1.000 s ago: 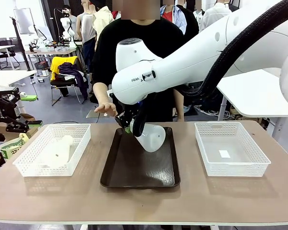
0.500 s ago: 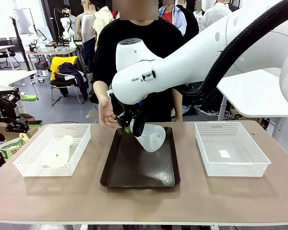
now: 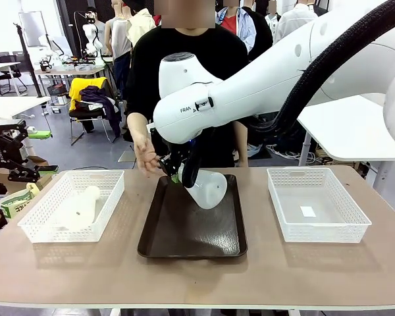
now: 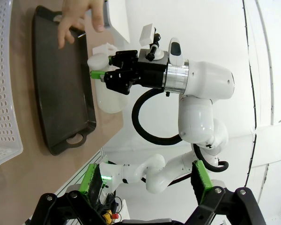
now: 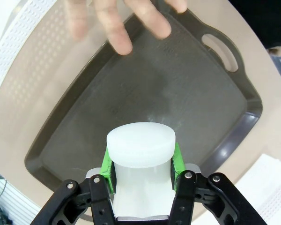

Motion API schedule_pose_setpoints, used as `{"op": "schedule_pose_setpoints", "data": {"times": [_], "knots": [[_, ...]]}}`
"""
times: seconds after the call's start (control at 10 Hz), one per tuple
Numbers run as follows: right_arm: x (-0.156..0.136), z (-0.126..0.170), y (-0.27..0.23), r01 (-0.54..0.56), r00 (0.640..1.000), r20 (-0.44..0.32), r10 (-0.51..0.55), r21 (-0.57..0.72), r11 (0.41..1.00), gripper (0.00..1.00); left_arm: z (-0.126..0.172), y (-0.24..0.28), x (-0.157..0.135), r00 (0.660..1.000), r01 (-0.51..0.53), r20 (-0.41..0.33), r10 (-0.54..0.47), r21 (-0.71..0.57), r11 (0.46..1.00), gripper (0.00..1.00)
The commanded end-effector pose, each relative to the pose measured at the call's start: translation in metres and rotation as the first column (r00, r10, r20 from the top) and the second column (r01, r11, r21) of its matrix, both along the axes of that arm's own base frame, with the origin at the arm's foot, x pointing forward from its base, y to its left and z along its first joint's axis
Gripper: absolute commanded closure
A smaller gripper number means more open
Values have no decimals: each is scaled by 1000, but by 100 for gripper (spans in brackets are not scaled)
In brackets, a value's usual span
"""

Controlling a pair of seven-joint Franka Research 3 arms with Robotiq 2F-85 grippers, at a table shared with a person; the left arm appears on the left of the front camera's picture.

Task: Prepare the laboratory tools.
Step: Place the picked Big flask upright in the Handle tray as instructed by the person.

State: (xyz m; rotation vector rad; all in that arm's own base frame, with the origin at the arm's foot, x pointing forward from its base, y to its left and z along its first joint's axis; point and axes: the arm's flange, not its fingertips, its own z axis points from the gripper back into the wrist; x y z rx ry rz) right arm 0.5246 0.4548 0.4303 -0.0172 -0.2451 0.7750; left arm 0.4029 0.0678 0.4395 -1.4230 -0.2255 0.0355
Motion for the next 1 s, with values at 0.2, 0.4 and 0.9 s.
{"op": "schedule_pose_setpoints", "data": {"times": [0.2,0.4,0.9], "knots": [[0,0,0,-5,1000,6,5,8,1000,100,0,1,0,1000,0,16,1,-2,1000,0],[0,0,0,-5,1000,6,5,8,1000,100,0,1,0,1000,0,16,1,-2,1000,0],[0,0,0,-5,1000,6,5,8,1000,100,0,1,0,1000,0,16,1,-2,1000,0]]}}
